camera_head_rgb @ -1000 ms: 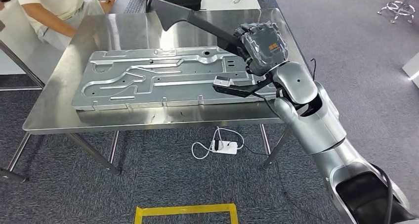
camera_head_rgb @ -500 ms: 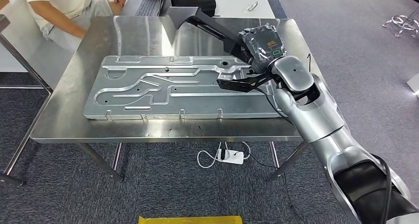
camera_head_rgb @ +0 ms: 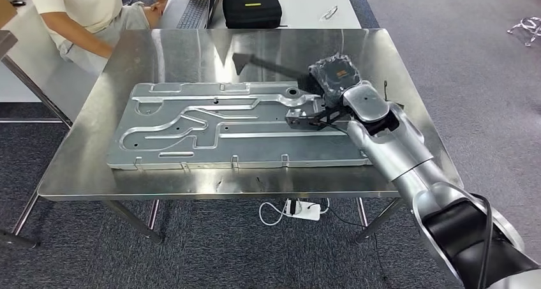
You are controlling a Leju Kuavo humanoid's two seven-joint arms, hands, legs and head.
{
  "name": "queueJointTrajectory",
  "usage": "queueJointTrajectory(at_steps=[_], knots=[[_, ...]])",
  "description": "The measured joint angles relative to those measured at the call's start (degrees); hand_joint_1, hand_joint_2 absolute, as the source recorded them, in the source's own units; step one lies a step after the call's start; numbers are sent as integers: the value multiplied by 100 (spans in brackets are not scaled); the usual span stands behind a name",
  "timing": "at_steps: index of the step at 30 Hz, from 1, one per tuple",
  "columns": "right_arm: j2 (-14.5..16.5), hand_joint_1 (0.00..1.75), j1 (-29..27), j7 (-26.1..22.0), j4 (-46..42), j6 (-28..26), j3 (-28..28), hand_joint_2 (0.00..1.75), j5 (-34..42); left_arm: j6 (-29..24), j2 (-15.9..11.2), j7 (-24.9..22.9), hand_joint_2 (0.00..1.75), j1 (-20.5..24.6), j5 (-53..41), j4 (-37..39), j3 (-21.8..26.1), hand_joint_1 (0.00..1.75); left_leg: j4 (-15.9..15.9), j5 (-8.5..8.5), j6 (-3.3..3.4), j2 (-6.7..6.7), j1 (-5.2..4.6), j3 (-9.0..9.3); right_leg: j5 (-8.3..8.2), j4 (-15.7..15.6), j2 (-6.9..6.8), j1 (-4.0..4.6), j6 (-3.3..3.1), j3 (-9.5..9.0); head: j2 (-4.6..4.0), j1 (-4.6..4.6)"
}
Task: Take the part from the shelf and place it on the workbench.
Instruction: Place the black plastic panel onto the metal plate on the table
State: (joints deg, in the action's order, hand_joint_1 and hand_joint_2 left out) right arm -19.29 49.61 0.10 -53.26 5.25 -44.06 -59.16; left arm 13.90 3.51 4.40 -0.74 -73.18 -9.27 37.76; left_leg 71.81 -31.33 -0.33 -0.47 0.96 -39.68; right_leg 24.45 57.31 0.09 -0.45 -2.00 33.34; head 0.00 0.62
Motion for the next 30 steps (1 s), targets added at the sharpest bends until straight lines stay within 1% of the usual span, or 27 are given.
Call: queueJointTrajectory(at_steps=[2, 3, 4, 5, 6, 7, 8, 10, 11, 15, 18, 19, 20, 22, 24, 26, 30], knots=[[52, 175, -28, -39, 210, -15, -63, 175, -28, 22, -6, 13, 175, -10, 8, 1, 1, 0, -686, 477, -99, 6, 58, 223, 77, 62, 0, -52, 86, -31, 0, 1], [71, 175, -25, -49, 302, -17, -84, 175, -36, 24, -7, 18, 175, -10, 14, 1, 2, 0, -1007, 591, -116, 2, 63, 321, 112, 106, -3, -66, 130, -22, 0, -1], [94, 175, -15, -52, 396, -16, -102, 175, -47, 22, -8, 28, 175, -8, 22, 2, 5, 0, -1198, 644, -98, 2, 60, 381, 138, 141, -5, -65, 170, 2, 0, -1], [119, 175, -7, -56, 502, -15, -118, 175, -56, 21, -9, 40, 175, -6, 30, 2, 10, 0, -1257, 631, -51, -3, 49, 389, 153, 161, -7, -54, 203, 26, 0, -2], [145, 175, -1, -65, 630, -15, -134, 175, -63, 21, -10, 54, 175, -8, 33, 2, 17, 0, -1273, 630, 2, -1, 40, 379, 164, 179, -9, -44, 216, 42, 0, -3], [175, 175, 1, -84, 767, -19, -151, 175, -67, 21, -10, 65, 175, -11, 34, 2, 24, 0, -1268, 683, 30, 1, 43, 384, 159, 175, -8, -35, 194, 48, 0, -1], [207, 131, 0, -118, 926, -25, -168, 131, -68, 27, -10, 66, 175, -15, 35, 2, 31, 0, -1278, 714, 40, -7, 47, 385, 156, 167, -9, -33, 160, 40, 0, -1], [265, 44, 2, -193, 1243, -41, -197, 44, -68, 44, -10, 37, 175, -14, 44, 2, 47, 0, -1285, 719, 46, -21, 46, 392, 142, 132, -13, -32, 93, 15, 0, -1], [298, 0, 1, -227, 1399, -49, -208, 0, -68, 57, -10, 7, 175, -11, 51, 2, 66, 0, -1286, 712, 56, -29, 44, 396, 146, 112, -18, -31, 89, -4, 0, -1], [433, 0, 5, -277, 1862, -74, -227, 0, -62, 20, -10, -95, 175, 6, 39, 2, 138, 0, -1286, 683, 102, -30, 31, 419, 148, 66, -21, -32, 91, -47, 0, 1], [510, 0, 5, -291, 2083, -98, -232, 0, -44, -69, -10, -116, 175, 10, 4, 2, 139, 0, -1286, 674, 116, -25, 21, 425, 148, 58, -20, -35, 99, -52, 0, 0], [530, 0, 5, -298, 2135, -103, -233, 0, -39, -79, -10, -120, 175, 12, -1, 2, 139, 0, -1285, 673, 118, -25, 19, 425, 148, 56, -20, -37, 118, -52, 0, 1], [544, 0, 5, -306, 2175, -108, -233, 0, -36, -83, -10, -122, 175, 12, -1, 2, 138, 0, -1285, 673, 119, -25, 17, 425, 148, 54, -20, -40, 154, -53, 0, 0], [570, 0, 5, -322, 2243, -111, -235, 0, -31, -85, -10, -127, 175, 11, -2, 2, 138, 0, -1283, 673, 119, -24, 13, 425, 149, 51, -20, -50, 248, -53, 0, 0], [589, 0, 5, -339, 2292, -116, -235, 0, -21, -100, -11, -137, 87, 10, 3, 2, 139, 0, -1282, 673, 119, -21, 11, 426, 150, 50, -20, -55, 303, -51, 0, -1], [600, 0, 5, -353, 2324, -121, -235, 0, -4, -110, -12, -165, 0, 11, 29, 2, 145, 0, -1282, 673, 119, -19, 12, 427, 152, 53, -20, -52, 322, -49, 0, -1], [628, 0, 8, -369, 2353, -125, -235, 0, 37, -71, -21, -252, 0, 12, 57, 2, 175, 0, -1284, 673, 117, -12, 15, 432, 156, 69, -16, -37, 329, -42, 0, -1]])
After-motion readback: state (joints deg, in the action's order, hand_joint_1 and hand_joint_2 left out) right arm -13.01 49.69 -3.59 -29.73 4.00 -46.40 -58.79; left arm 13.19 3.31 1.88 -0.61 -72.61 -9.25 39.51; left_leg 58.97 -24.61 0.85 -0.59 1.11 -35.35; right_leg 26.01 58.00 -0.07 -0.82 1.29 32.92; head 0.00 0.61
